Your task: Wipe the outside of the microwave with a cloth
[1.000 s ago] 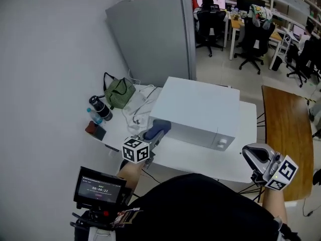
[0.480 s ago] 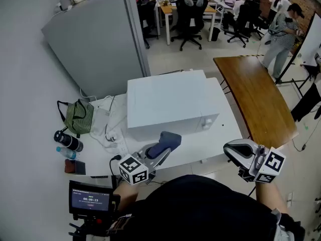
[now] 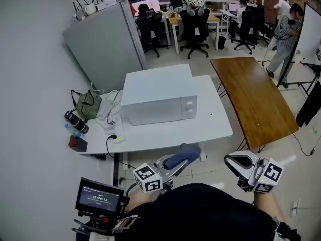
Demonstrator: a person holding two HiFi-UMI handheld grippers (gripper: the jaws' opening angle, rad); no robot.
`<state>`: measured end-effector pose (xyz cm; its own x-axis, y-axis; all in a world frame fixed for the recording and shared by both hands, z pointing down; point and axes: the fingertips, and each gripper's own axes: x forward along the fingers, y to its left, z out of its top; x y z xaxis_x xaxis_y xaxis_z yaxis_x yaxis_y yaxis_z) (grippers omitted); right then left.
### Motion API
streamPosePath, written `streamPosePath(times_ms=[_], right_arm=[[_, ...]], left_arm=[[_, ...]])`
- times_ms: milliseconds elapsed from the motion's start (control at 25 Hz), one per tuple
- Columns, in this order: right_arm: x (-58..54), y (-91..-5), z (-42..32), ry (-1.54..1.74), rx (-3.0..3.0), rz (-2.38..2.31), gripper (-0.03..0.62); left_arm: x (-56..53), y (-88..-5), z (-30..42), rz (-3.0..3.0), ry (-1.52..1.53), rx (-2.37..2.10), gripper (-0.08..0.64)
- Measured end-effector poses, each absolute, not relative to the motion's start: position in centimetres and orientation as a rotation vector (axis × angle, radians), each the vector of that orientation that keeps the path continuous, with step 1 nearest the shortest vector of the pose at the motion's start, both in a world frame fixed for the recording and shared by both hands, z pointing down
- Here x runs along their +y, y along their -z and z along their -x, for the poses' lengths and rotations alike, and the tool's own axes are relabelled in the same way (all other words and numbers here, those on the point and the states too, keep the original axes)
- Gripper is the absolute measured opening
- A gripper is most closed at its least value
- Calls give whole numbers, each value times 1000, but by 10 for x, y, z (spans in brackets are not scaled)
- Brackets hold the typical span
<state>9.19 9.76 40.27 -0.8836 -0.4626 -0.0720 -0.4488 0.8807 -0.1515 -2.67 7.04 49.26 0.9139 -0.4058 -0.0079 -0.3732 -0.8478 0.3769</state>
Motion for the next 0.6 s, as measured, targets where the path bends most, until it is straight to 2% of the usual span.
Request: streamPosePath(times_ms=[200,360,600], right_arm=[[156,-414,-139,298,2940,658,5],[181,-407,-145,297,2918,636,5],[207,-399,-81,261,2950,556,5]], left_arm=[[139,-493,-23,-2665,85,-613,61],[180,-486,-39,-2742,36,-573,61],[203,-466,30,-2773,97,-714,61]])
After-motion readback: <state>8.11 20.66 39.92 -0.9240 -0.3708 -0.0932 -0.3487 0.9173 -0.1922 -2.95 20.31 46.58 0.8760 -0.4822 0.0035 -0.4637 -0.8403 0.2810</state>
